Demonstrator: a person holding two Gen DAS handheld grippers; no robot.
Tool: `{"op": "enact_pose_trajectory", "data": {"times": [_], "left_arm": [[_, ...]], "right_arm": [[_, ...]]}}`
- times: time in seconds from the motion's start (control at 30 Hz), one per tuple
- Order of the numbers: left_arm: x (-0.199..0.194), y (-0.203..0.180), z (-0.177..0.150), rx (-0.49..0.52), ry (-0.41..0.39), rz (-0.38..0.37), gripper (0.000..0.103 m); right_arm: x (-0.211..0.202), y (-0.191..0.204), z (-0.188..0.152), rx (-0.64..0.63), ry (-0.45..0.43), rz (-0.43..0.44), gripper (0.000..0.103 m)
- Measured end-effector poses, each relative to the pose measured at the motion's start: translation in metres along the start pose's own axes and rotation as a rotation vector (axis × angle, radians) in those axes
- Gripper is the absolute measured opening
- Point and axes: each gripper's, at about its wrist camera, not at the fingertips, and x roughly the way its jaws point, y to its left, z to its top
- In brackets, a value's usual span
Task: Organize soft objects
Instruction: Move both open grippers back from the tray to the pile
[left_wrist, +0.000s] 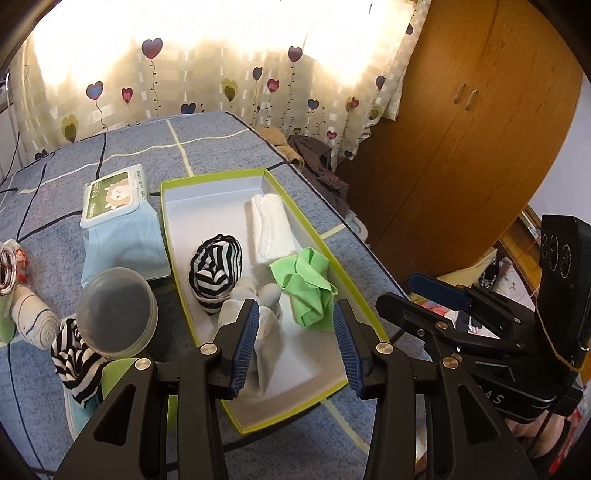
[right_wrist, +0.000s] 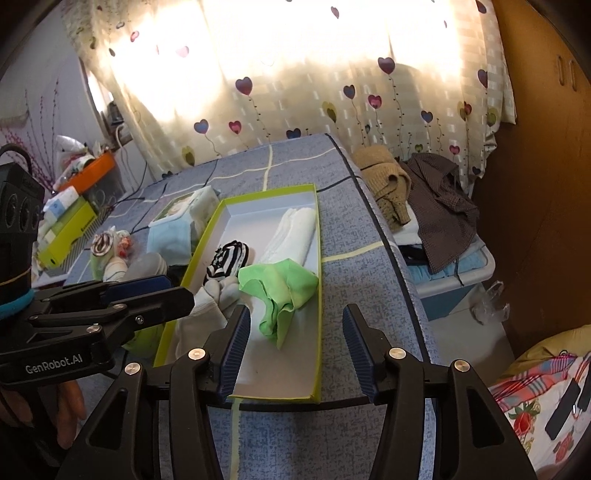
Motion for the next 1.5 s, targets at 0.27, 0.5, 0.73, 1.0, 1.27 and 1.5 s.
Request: {"op": "enact_pose_trajectory", "data": {"times": [0.27, 0.5, 0.73, 1.0, 1.27, 1.5], "left_arm": [[-0.015, -0.003, -0.005, 0.015, -0.019, -0.017, 0.043], [-0.031, -0.001, -0.008, 0.005, -0.046, -0.018, 0.043], [-0.048, 0.004, -0.013, -0.01, -0.078, -0.016, 0.043], [-0.068, 0.018, -0.022, -0.042, -0.113, -0.005, 0.043], [-0.088, 0.028, -0.033, -0.069, -0.147, 0.007, 0.043], [-0.097, 0.037, -0.041, -0.085, -0.154, 0.02, 0.043]], "right_arm": [[-0.012, 0.009, -0.002, -0.011, -0.013, -0.011, 0.053], [-0.027, 0.017, -0.002, -0.013, -0.037, -0.029, 0.056], [-0.041, 0.031, -0.004, -0.028, -0.06, -0.032, 0.058], [-0.048, 0.05, -0.007, -0.053, -0.081, -0.013, 0.059], [-0.057, 0.068, -0.008, -0.073, -0.102, -0.004, 0.063], [-0.056, 0.082, -0.009, -0.098, -0.089, 0.0, 0.064]]}}
